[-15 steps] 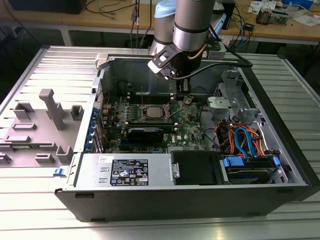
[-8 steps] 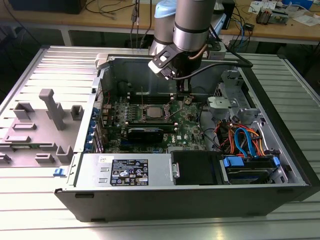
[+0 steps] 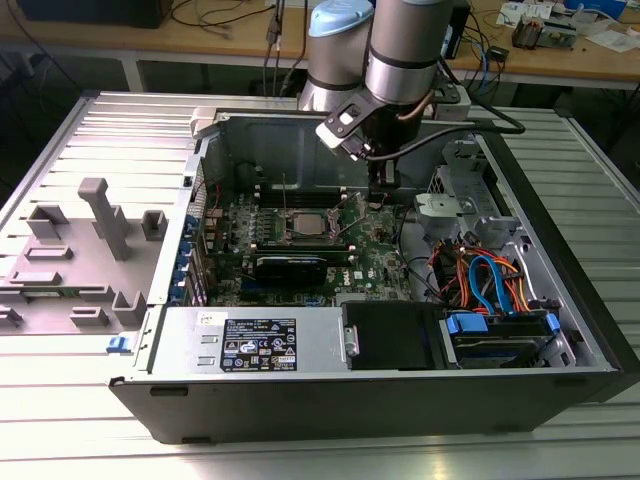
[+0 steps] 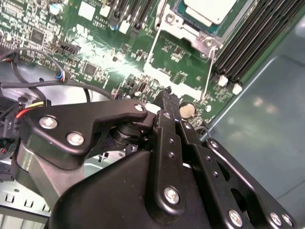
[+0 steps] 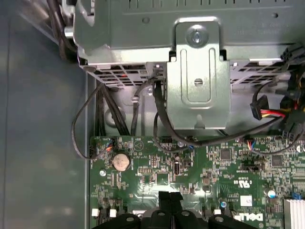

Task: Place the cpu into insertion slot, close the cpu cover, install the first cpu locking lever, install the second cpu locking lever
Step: 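Close the cpu cover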

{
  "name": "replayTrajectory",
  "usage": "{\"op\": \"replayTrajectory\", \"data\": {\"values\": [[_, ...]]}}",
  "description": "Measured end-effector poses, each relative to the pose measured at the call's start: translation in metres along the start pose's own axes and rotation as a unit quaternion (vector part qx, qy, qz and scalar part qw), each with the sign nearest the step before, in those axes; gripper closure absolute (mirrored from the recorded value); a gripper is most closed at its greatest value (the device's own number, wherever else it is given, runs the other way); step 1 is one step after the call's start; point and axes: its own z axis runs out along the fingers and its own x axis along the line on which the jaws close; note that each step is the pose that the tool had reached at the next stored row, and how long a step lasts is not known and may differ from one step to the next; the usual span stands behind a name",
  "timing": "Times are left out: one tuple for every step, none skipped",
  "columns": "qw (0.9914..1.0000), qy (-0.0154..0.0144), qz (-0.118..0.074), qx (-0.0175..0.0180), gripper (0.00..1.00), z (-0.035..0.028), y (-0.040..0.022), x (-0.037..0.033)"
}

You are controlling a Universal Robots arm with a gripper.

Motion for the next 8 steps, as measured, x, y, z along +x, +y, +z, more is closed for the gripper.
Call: {"op": "replayTrajectory", "data": {"values": [[1.00000, 0.0000, 0.000, 0.0000, 0.89, 0.0001, 0.0011, 0.0001], [1.00000, 0.0000, 0.000, 0.0000, 0.89, 0.0004, 0.0033, 0.0001], [1.00000, 0.0000, -0.002, 0.0000, 0.89, 0.0007, 0.0062, 0.0002], [1.00000, 0.0001, -0.003, 0.0000, 0.89, 0.0009, 0.0074, 0.0003], [0.99999, 0.0003, -0.004, 0.0000, 0.89, 0.0014, 0.0084, 0.0003], [0.99998, 0.0002, -0.006, 0.0001, 0.89, 0.0024, 0.0091, 0.0003], [0.99997, 0.0002, -0.008, 0.0002, 0.89, 0.0035, 0.0091, 0.0003], [0.99996, 0.0003, -0.009, 0.0002, 0.89, 0.0045, 0.0091, 0.0003]]}}
